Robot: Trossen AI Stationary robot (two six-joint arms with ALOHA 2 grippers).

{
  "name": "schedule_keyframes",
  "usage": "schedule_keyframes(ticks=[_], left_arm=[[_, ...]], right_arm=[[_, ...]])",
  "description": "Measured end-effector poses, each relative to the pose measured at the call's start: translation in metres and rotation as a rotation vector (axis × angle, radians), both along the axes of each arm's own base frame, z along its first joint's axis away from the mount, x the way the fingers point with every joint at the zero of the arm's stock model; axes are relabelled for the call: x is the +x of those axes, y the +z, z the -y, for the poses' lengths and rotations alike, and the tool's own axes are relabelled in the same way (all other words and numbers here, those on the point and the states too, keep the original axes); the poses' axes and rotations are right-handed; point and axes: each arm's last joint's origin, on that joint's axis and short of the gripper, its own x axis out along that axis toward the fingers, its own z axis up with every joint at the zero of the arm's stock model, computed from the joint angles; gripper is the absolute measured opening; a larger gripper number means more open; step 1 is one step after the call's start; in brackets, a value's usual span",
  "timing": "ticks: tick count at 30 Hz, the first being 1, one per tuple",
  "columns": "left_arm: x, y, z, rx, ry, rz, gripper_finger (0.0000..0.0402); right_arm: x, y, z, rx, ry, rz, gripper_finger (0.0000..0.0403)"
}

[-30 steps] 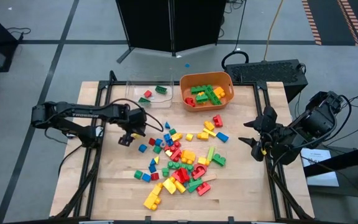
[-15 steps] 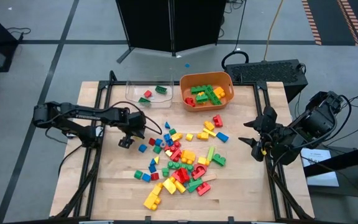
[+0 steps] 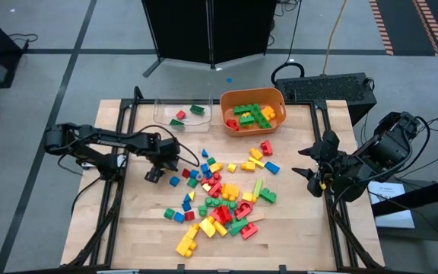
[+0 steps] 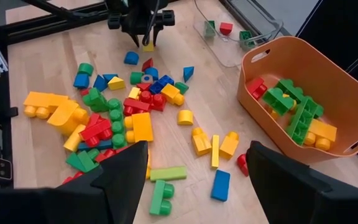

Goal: Sort blocks by size
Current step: Put the small yellow block into the transparent bin

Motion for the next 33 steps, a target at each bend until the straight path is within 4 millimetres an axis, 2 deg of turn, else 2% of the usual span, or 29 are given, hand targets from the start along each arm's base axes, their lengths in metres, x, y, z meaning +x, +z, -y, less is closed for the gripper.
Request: schedule_keyframes(ticks=[4,7,14,20,27,33], left_arm=[[0.001,0.001,0.0,0.0,0.0,0.001,0.0157],[0.003,0.003,-0.001,0.01,0.006,0.006,0.0125],[0.01,0.011,-0.003,0.041,0.043,0.007,0.0122],[0.03,0.042,-0.013,0.172,0.198,0.057,0.0124],[0.059,0.097,-0.026,0.324,0.381,0.247,0.0127],[0.063,0.118,-0.061,0.547,0.637,0.387,0.0128]], right_arm=[[0.0,0.0,0.0,0.0,0.0,0.0,0.0265],[0.0,0.0,0.0,-0.003,-0.001,-0.002,0.0265],[0.0,0.0,0.001,-0.019,-0.011,0.01,0.0265],[0.0,0.0,0.001,-0.018,-0.013,0.009,0.0265],[0.0,0.0,0.001,-0.018,-0.013,0.009,0.0265],[0.0,0.0,0.001,-0.021,-0.012,0.007,0.0265]])
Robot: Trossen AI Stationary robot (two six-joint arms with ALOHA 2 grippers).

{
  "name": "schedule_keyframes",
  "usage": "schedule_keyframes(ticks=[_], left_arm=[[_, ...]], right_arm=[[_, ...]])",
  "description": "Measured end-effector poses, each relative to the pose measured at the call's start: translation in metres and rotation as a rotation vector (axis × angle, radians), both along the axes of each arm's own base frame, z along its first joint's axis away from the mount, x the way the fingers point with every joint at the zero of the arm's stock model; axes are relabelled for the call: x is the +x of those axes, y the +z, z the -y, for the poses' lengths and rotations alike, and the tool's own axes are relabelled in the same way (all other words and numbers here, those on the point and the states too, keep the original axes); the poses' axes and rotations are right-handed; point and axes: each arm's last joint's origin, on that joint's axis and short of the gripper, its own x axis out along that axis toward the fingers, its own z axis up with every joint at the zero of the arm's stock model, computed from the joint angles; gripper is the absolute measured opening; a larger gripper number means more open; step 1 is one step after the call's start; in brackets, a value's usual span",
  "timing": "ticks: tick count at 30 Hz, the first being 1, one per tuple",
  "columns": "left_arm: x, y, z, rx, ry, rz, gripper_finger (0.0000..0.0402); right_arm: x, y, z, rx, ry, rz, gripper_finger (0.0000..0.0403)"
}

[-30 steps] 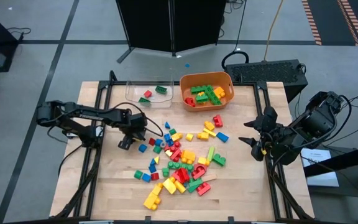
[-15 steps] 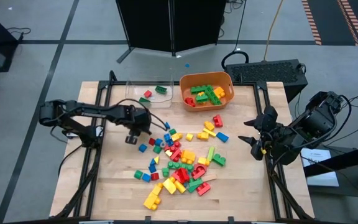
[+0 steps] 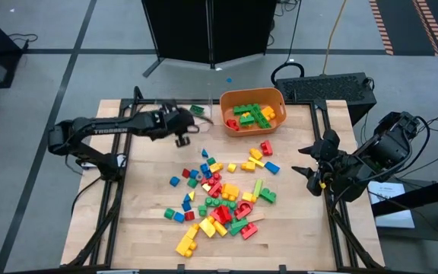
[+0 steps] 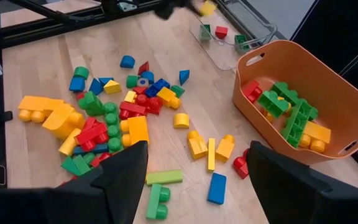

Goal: Sort blocks by size
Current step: Put the small yellow block into the transparent bin, then put the small red block into the transparent bin

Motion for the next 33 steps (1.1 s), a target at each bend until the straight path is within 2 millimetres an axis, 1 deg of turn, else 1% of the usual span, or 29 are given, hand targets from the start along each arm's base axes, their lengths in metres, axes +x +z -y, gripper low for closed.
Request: schedule_keyframes(ticks=[2,5,7,9,13,19,21,22,24,28,33], left_arm=[[-0.004,0.001,-0.014,0.012,0.055,0.025,0.0129],[-0.01,-0.003,-0.033,-0.011,0.111,0.021,0.0129],[-0.014,-0.005,-0.042,-0.012,0.126,0.003,0.0133],[-0.018,-0.005,-0.05,0.0,0.119,-0.032,0.0146],[-0.023,-0.004,-0.062,-0.002,0.123,-0.014,0.0195],[-0.028,-0.005,-0.066,0.006,0.16,-0.038,0.0278],[-0.028,-0.005,-0.061,-0.014,0.176,-0.035,0.0294],[-0.027,-0.005,-0.057,-0.052,0.166,-0.034,0.0298],[-0.023,-0.004,-0.044,-0.151,0.09,-0.042,0.0302],[-0.014,-0.001,-0.011,-0.325,-0.095,-0.094,0.0303],[0.002,0.002,0.035,-0.511,-0.358,-0.053,0.0303]], right_arm=[[0.0,0.0,0.0,-0.005,0.0,-0.005,0.0265],[-0.001,0.0,0.0,-0.006,0.0,-0.007,0.0265],[-0.001,0.0,0.0,-0.005,0.0,-0.007,0.0265],[-0.001,0.0,0.0,-0.004,0.001,-0.007,0.0265],[-0.001,0.0,0.0,-0.003,0.001,-0.007,0.0265],[0.0,0.0,0.0,-0.002,0.0,-0.006,0.0265],[0.0,0.0,0.0,-0.001,0.0,-0.005,0.0265],[0.0,0.0,0.0,-0.001,0.0,-0.005,0.0265],[0.0,0.0,0.0,-0.001,0.0,-0.005,0.0265],[0.0,0.0,0.0,-0.001,0.0,-0.005,0.0265],[0.0,0.0,0.0,-0.001,0.0,-0.005,0.0265]])
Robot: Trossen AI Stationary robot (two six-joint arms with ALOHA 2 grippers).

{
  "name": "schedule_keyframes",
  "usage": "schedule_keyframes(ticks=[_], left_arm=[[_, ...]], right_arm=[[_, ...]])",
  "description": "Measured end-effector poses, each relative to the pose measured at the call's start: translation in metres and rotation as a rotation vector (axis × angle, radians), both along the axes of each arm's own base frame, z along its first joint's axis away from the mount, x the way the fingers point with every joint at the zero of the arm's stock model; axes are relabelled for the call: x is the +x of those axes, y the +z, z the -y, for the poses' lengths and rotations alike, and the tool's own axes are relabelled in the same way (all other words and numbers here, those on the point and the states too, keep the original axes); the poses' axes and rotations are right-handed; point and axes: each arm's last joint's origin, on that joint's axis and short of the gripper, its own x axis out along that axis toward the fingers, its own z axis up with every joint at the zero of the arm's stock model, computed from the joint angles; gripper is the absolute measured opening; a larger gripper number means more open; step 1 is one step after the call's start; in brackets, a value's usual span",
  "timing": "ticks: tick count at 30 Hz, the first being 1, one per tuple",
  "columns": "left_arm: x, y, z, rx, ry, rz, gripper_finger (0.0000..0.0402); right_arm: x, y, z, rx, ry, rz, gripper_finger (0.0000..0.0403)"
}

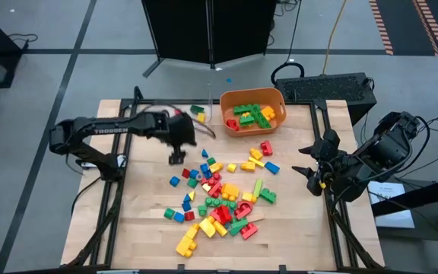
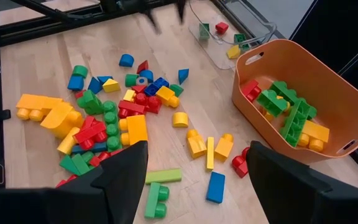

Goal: Sort blocks by size
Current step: Put the small red block into the transparent bin

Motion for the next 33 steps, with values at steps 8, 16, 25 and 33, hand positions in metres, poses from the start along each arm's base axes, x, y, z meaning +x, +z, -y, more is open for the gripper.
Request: schedule_keyframes(ticks=[8,16,25,33], left_arm=[[0.008,-0.044,0.032,-0.046,-0.129,-0.093,0.0303],[0.005,-0.076,0.04,-0.101,-0.136,-0.146,0.0303],[0.008,-0.104,0.043,-0.12,-0.127,-0.14,0.0303],[0.013,-0.123,0.042,-0.128,-0.121,-0.202,0.0267]], right_arm=[[0.0,0.0,0.0,0.001,0.0,0.0,0.0265],[0.0,0.0,0.0,0.004,0.001,-0.001,0.0265],[0.0,0.0,0.0,0.005,0.0,-0.002,0.0265],[0.0,0.0,0.0,0.004,0.0,-0.003,0.0265]])
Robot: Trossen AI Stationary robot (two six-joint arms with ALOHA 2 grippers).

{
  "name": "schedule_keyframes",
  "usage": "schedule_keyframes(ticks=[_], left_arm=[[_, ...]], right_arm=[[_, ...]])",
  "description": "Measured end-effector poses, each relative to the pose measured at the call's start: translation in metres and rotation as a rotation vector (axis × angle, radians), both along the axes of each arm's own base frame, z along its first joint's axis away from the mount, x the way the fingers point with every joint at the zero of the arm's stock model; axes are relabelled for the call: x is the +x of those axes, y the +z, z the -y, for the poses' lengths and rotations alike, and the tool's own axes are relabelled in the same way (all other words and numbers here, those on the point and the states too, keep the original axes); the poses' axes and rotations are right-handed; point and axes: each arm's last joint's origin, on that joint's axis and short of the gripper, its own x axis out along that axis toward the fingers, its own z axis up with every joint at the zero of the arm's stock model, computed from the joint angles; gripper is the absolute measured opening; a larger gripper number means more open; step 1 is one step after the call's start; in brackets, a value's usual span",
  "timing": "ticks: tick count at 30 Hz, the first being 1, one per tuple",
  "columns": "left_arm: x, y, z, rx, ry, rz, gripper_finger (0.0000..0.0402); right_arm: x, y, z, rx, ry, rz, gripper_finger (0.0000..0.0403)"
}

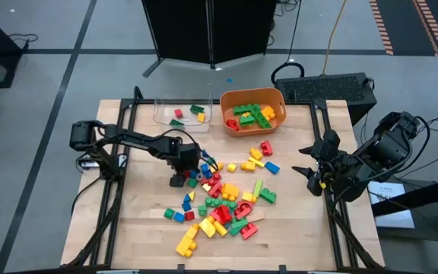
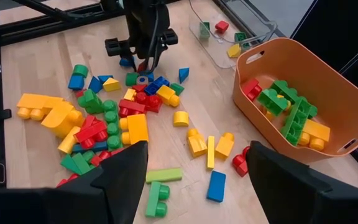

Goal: Sort blocks by size
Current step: Put the small red block into the transparent bin

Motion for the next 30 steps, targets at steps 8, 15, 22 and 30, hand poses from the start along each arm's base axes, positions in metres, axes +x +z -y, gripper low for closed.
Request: schedule_keyframes(ticks=[8,15,22,30], left_arm=[[0.0,0.0,0.0,-0.005,-0.001,0.004,0.0117],[0.006,0.01,0.0,-0.029,0.046,0.012,0.0069],[0.013,0.038,-0.003,0.024,0.067,0.003,0.0062],[0.016,0.078,-0.014,0.159,0.11,0.011,0.0061]], right_arm=[[0.0,0.0,0.0,0.0,0.0,-0.001,0.0265],[0.0,0.0,0.0,-0.001,0.0,-0.001,0.0265],[0.0,0.0,0.0,-0.002,0.0,-0.001,0.0265],[0.0,0.0,0.0,-0.003,0.0,-0.001,0.0265]])
